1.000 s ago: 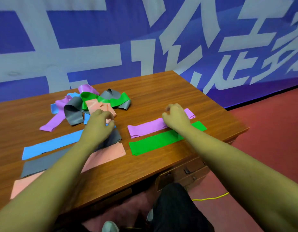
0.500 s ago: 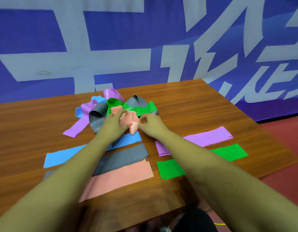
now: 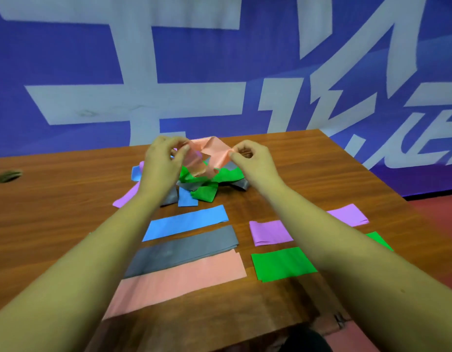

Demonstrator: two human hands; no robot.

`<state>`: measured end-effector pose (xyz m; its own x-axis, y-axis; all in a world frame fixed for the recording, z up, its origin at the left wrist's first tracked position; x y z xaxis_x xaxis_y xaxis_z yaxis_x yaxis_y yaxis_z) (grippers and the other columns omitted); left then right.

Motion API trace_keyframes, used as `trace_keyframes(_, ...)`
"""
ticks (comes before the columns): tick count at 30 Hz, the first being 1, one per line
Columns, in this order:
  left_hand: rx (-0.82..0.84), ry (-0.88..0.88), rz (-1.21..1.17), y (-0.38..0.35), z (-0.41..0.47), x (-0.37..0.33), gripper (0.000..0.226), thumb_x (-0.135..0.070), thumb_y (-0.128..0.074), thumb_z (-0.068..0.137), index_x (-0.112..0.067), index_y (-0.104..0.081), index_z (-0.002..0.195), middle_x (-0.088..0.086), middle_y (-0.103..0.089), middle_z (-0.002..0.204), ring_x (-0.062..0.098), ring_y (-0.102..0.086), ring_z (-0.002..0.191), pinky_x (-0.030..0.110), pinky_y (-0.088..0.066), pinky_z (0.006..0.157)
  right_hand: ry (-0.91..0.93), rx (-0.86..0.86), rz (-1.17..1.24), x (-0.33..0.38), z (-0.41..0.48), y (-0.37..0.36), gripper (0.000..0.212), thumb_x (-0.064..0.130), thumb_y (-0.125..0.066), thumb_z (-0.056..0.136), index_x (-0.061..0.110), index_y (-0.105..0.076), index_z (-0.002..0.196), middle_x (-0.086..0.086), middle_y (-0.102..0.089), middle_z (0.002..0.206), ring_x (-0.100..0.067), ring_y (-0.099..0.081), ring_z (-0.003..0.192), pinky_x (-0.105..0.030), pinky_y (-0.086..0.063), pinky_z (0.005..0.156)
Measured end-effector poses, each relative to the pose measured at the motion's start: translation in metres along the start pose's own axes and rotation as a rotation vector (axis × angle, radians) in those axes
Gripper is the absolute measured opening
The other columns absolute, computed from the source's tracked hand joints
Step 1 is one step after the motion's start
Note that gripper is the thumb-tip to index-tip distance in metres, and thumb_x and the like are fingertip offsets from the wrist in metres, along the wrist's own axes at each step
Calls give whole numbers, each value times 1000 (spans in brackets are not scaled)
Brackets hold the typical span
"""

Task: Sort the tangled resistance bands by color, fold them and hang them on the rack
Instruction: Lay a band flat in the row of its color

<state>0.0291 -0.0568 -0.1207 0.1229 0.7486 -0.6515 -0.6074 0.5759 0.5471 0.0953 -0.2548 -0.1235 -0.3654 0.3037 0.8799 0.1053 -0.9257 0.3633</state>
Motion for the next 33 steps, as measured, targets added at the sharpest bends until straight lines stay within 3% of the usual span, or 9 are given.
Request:
trace_keyframes(3,-88,25,-98,30,6,-25,18,-28,-59,94,-25,-72,107,3,-61,107,10,-58,85,9,-41,76,62,-20,114,40,-4,21,5,5,-68,84,8,-66,81,5,-62,71,7,-54,59,-9,-43,64)
trace_keyframes(6,-108,17,-158,53,2,-51,14,-28,-59,95,-27,-70,103,5,-59,110,1,-56,81,3,-38,72,75,-7,125,64,-17,39,5,12,-71,84,8,-68,84,2,-64,78,1,-55,67,-9,-43,65)
trace_keyframes(11,-80,15,-204,82,-20,-85,6,-27,-61,94,-27,-66,91,0,-50,107,11,-52,96,19,-41,82,50,9,207,89,-47,63,11,13,-71,84,3,-70,89,0,-65,77,-1,-57,70,-19,-44,68)
trace_keyframes(16,160,126,-356,88,-46,-104,12,-19,-60,93,-14,-70,93,1,-67,86,7,-56,75,18,-44,68,66,28,299,118,-76,83,4,17,-70,86,15,-68,84,-2,-66,79,-12,-61,80,-27,-46,67)
trace_keyframes(19,258,192,-375,87,-65,-107,12,-24,-61,89,-16,-69,94,8,-71,90,14,-59,78,32,-47,76,102,51,305,141,-89,90,3,19,-70,86,16,-69,85,-3,-64,81,-11,-60,80,-25,-46,68)
trace_keyframes(23,225,179,-329,90,-79,-120,15,-13,-59,93,-15,-66,105,6,-69,106,17,-63,93,28,-50,79,151,103,316,171,-102,97,7,17,-69,87,18,-66,80,0,-64,77,-6,-61,72,-24,-45,68)
trace_keyframes(27,185,174,-506,101,-86,-139,31,-38,-48,100,-17,-70,104,6,-71,109,25,-65,107,41,-52,94,186,111,279,186,-110,98,6,14,-70,86,9,-69,84,-3,-65,77,-10,-57,72,-28,-46,68)
trace_keyframes(29,255,160,-638,102,-91,-153,44,-48,-45,99,-14,-70,110,7,-72,110,24,-67,106,38,-52,93,186,108,276,189,-113,98,6,13,-71,85,7,-69,83,-4,-65,78,-9,-56,72,-25,-46,66)
trace_keyframes(33,362,32,-606,100,-102,-173,28,-29,-57,97,-12,-67,116,10,-71,112,22,-67,105,34,-56,91,166,90,232,189,-115,99,9,16,-71,84,7,-71,84,2,-66,75,-3,-56,65,-17,-44,58)
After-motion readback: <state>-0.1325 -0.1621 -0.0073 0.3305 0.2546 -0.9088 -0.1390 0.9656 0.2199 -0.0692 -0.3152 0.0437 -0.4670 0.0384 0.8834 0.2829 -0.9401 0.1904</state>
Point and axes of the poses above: each hand's wrist, its own z-axis towards the middle knuckle, its own y-axis out of the back of the hand, x = y × z, the point moved 3 cm from there along z, towards the middle knuckle
